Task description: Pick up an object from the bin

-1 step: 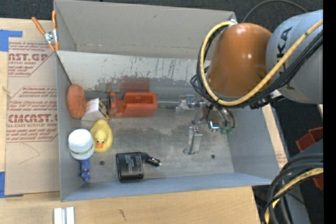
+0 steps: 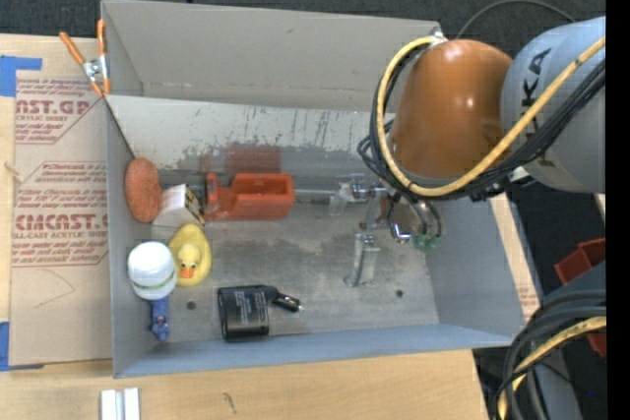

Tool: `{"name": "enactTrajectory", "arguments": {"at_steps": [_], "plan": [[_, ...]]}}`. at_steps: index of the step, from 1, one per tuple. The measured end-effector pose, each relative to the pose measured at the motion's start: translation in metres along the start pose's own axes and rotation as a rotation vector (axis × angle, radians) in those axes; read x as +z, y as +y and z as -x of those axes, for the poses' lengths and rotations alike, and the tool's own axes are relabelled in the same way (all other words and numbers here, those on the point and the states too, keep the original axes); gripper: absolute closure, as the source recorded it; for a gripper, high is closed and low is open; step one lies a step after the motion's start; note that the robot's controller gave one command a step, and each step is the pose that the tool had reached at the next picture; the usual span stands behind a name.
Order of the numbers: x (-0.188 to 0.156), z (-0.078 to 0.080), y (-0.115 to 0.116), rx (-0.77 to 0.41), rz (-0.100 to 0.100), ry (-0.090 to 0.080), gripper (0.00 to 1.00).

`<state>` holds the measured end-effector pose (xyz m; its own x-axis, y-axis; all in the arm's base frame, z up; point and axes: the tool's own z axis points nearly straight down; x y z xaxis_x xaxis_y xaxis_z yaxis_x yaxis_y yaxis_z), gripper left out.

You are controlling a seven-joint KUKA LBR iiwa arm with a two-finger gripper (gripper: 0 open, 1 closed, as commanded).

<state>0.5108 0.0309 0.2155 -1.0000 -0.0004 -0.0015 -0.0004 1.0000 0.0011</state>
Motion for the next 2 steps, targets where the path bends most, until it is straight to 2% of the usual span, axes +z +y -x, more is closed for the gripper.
{"name": "enactTrajectory", "arguments": {"at_steps": [1, 2], "plan": [[0.059, -0.001, 0.042, -0.079, -0.001, -0.004, 0.0], [0.068, -0.006, 0.08, -0.04, 0.001, 0.001, 0.0]]}}
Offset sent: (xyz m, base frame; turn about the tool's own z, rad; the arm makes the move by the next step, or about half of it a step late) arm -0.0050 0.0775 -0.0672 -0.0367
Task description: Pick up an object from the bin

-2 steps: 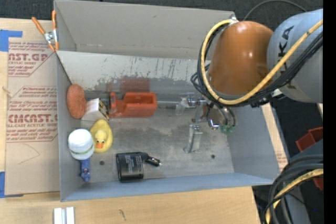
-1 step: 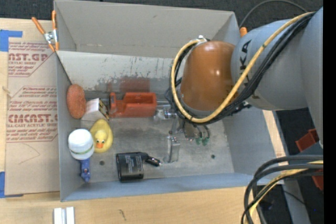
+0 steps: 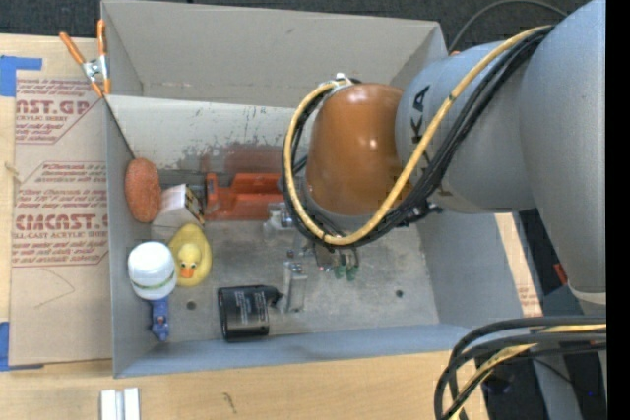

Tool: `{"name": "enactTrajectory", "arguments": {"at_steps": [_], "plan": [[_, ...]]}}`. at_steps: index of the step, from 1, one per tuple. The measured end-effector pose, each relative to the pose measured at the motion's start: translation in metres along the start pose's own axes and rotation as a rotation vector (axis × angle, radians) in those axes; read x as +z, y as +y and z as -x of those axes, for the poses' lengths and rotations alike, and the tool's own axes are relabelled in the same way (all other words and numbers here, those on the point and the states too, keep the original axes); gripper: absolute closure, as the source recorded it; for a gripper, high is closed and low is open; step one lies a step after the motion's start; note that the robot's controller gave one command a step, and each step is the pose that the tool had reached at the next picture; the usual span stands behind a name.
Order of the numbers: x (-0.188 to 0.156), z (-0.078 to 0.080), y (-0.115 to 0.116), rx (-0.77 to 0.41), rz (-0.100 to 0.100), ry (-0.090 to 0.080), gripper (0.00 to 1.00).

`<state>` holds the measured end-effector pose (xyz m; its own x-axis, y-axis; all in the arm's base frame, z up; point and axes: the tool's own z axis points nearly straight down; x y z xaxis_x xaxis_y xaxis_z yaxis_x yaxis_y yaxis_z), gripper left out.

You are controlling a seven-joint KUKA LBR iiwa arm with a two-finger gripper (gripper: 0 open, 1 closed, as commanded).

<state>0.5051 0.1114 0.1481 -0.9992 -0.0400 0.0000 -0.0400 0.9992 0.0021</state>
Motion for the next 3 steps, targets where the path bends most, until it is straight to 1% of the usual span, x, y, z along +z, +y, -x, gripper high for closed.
{"name": "enactTrajectory", "arguments": {"at_steps": [1, 2, 3], "plan": [[0.041, -0.024, 0.013, 0.029, -0.001, 0.001, 0.0], [0.079, -0.018, 0.023, -0.097, -0.002, -0.004, 0.0], [0.078, -0.021, 0.04, 0.112, -0.002, 0.001, 1.0]]}}
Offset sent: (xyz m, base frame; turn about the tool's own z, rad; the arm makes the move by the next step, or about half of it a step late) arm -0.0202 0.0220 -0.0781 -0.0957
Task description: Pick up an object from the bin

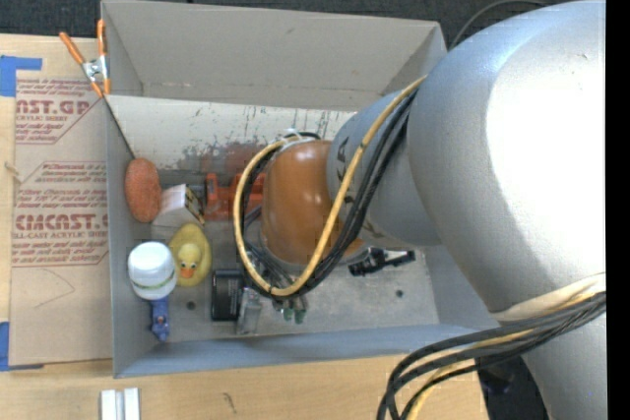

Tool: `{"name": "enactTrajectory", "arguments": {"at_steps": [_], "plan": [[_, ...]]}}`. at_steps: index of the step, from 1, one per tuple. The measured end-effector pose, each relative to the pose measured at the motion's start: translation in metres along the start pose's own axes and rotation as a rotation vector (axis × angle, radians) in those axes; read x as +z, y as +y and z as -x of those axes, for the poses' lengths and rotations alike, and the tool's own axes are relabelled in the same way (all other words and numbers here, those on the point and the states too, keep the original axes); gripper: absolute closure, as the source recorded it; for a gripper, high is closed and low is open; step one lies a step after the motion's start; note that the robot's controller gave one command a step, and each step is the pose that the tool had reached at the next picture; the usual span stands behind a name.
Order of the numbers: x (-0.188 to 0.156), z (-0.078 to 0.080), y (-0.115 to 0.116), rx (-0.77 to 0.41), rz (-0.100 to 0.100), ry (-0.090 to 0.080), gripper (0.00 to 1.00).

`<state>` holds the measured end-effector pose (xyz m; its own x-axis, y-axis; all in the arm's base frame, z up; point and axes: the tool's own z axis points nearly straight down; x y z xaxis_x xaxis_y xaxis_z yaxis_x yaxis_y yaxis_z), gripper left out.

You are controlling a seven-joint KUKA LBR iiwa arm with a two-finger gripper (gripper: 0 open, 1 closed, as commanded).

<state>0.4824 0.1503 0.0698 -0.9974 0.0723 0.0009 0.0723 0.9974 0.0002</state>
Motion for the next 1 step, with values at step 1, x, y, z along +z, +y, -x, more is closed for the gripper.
{"name": "enactTrajectory", "arguments": {"at_steps": [1], "plan": [[0.0, 0.0, 0.0, 0.0, 0.0, 0.0, 1.0]]}}
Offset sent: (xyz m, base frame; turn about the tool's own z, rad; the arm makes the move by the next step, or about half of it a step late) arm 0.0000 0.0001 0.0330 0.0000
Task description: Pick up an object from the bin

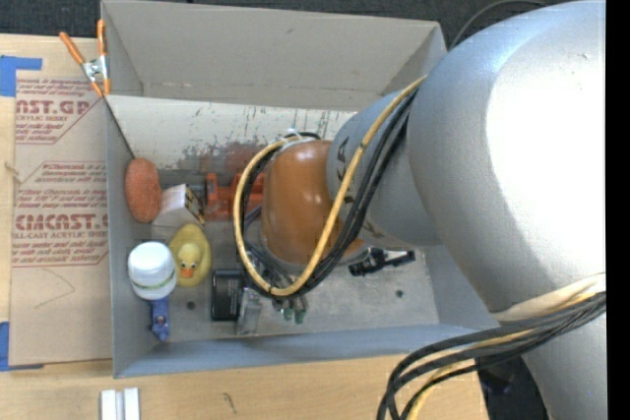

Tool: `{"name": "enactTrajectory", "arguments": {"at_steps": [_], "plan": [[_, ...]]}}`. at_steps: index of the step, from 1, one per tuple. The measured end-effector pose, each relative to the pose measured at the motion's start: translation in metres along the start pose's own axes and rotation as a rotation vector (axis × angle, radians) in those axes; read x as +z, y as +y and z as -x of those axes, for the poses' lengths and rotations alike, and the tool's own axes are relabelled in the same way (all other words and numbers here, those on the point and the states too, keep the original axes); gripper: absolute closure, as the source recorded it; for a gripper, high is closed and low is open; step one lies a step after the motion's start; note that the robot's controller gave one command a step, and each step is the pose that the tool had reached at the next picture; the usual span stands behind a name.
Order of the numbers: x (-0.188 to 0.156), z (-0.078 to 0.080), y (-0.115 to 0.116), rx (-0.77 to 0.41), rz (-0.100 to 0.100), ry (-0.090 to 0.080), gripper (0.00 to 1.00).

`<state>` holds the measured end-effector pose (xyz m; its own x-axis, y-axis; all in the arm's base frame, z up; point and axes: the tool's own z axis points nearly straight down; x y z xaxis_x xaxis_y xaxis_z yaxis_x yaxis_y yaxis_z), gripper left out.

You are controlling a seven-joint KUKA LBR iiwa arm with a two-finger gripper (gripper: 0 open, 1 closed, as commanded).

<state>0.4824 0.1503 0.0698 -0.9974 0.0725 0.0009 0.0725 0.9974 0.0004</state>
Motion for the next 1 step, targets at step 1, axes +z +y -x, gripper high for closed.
{"name": "enactTrajectory", "arguments": {"at_steps": [1], "plan": [[-0.0038, -0.0009, -0.0003, 0.0, -0.001, 0.002, 1.0]]}}
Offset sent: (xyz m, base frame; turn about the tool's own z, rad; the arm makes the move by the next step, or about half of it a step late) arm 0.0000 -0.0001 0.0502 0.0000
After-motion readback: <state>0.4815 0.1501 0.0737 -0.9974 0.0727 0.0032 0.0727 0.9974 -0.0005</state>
